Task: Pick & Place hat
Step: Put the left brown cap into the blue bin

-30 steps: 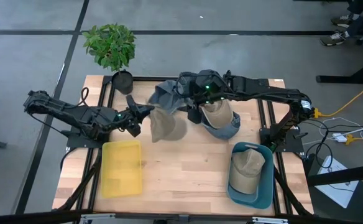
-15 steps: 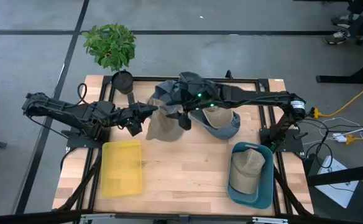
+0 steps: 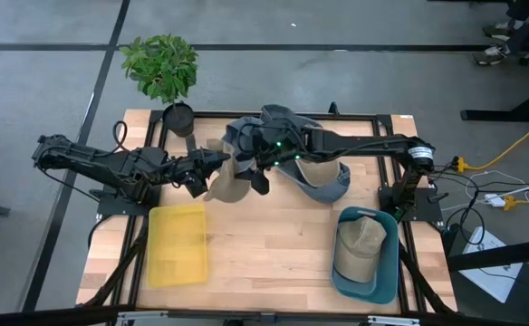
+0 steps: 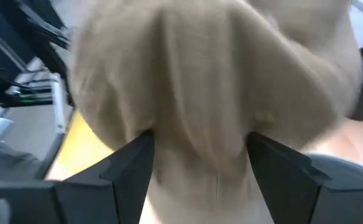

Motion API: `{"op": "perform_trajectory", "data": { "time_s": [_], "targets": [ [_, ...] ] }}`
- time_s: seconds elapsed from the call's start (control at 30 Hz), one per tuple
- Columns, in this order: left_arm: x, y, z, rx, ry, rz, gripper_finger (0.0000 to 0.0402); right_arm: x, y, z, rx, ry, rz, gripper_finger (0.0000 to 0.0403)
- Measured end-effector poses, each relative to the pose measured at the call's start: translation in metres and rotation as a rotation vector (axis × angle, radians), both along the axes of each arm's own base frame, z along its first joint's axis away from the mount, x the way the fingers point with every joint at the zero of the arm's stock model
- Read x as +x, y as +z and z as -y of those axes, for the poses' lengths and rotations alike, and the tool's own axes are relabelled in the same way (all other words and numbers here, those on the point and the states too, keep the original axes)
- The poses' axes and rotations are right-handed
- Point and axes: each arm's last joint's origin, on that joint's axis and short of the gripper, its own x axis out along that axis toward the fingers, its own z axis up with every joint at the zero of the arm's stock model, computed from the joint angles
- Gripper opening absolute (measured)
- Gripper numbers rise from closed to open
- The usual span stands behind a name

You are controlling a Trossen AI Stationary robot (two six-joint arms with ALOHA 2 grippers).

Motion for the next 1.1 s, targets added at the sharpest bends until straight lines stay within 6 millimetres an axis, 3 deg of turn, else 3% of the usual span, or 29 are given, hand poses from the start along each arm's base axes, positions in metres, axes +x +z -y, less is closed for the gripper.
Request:
{"op": "perform_trajectory", "data": {
  "time_s": [0.9, 1.0, 1.1],
  "targets": [
    [-0.0003, -0.0015, -0.0001, -0.014, 0.011, -0.01, 0.0023, 0.0033, 0.0086, 0.0007, -0.043, -0.003, 0.099, 0.0257],
    [-0.0003, -0.0015, -0.0001, -0.014, 0.011, -0.01, 0.0023, 0.0035, 0.0086, -0.0011, -0.058, 0.005, 0.101, 0.0244],
    [-0.0003, -0.0015, -0.0003, -0.014, 0.018, -0.01, 0.0024, 0.0035, 0.0086, -0.0017, -0.064, 0.008, 0.102, 0.0205]
  ]
}}
